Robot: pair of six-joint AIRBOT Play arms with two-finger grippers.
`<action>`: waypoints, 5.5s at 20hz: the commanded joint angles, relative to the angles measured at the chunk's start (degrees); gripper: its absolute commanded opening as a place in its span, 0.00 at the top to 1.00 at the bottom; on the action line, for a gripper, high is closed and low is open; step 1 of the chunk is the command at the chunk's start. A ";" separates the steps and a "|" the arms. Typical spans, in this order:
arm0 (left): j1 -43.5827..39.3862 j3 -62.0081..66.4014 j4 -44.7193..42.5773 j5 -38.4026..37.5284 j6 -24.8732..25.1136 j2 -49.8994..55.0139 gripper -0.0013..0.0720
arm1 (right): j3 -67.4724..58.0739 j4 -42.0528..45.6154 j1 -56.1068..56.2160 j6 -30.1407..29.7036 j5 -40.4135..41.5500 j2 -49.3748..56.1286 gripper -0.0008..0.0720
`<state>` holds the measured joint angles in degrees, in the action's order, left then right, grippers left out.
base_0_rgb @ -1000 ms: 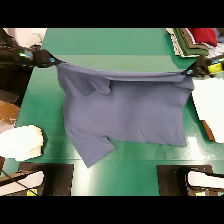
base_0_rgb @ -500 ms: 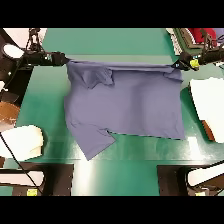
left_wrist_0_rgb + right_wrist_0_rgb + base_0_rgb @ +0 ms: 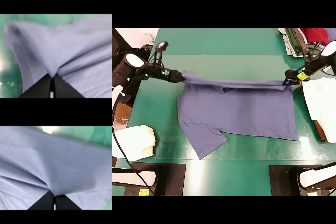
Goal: Fold the shirts.
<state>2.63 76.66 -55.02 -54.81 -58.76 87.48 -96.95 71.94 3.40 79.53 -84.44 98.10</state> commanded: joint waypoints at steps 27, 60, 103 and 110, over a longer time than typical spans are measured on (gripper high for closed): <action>8.41 -47.19 5.40 -14.53 -11.50 -28.50 0.24 | 32.72 -4.96 -4.22 0.28 5.38 -31.43 0.47; -4.68 -43.69 9.44 -5.81 -10.64 -28.55 0.94 | 68.81 -10.71 -40.02 -6.80 7.78 -35.63 0.37; -4.66 -18.14 -5.05 6.71 -17.29 -16.39 0.94 | 26.25 -10.36 -7.56 2.86 12.92 -19.58 0.97; -4.66 -18.14 -4.94 13.44 -17.97 -15.34 0.22 | 18.23 -10.99 -7.63 4.94 15.45 -10.54 0.69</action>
<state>-2.04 58.43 -59.96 -44.18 -76.25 71.64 -75.33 61.21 -4.40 83.18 -70.37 84.16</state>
